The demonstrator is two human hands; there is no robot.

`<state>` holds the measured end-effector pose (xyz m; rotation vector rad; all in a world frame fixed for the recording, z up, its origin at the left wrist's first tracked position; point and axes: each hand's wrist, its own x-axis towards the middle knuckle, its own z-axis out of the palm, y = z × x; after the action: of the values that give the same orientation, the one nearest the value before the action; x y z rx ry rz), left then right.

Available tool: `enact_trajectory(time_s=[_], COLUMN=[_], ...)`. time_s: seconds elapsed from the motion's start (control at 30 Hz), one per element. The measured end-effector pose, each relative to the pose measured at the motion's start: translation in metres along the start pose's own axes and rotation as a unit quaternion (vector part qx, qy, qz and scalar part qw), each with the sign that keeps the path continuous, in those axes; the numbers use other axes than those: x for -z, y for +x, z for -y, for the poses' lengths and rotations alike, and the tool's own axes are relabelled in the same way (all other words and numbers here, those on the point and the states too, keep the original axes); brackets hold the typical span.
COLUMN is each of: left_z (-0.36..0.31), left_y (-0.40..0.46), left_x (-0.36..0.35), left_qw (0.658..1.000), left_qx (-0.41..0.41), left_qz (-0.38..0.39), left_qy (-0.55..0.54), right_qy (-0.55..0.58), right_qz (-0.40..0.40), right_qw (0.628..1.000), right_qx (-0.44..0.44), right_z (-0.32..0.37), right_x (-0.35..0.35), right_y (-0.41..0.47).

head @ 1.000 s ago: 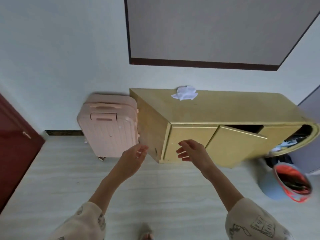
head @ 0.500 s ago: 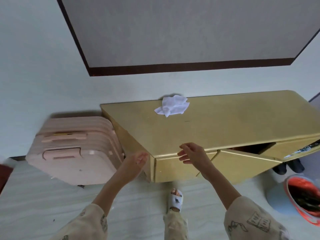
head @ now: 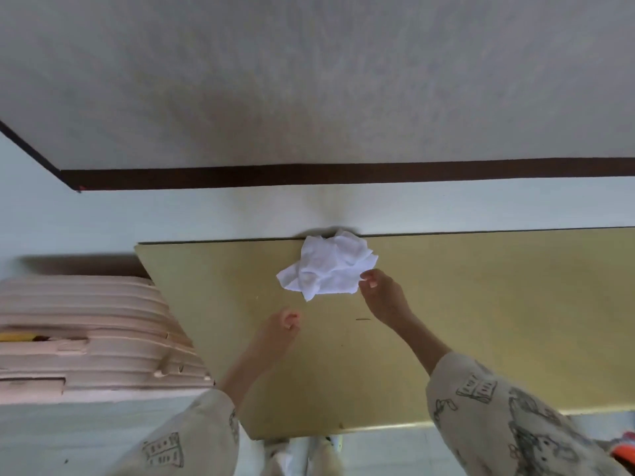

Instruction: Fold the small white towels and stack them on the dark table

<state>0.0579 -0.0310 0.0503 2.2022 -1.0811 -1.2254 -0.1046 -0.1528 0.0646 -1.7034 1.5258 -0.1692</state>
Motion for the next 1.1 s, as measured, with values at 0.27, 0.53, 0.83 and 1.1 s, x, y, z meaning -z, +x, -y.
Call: enact_trajectory(time_s=[0.27,0.53,0.83,1.1], left_z=[-0.004,-0.03,-0.122,-0.174], left_y=[0.072,0.093,0.084,0.04], left_x=[0.02,0.039,0.066,0.096], left_qw=[1.0,0.986,0.927,0.928], left_qx=[-0.009,-0.136,-0.337,-0.347], left_qz=[-0.013,-0.068,-0.062,-0.091], left_qy=[-0.021,0.064,0.151,0.102], right_qy=[-0.196,-0.218,-0.127,-0.129], right_qz=[-0.015,-0.116,-0.075,-0.068], right_qw=[0.98,0.948,0.94,0.972], right_qx=[0.014,0.2,0.308,0.183], right_z=[0.001,0.018,0.08,0.068], right_x=[-0.017,-0.008,0.075,0.139], right_y=[0.11,0.1,0.022,-0.013])
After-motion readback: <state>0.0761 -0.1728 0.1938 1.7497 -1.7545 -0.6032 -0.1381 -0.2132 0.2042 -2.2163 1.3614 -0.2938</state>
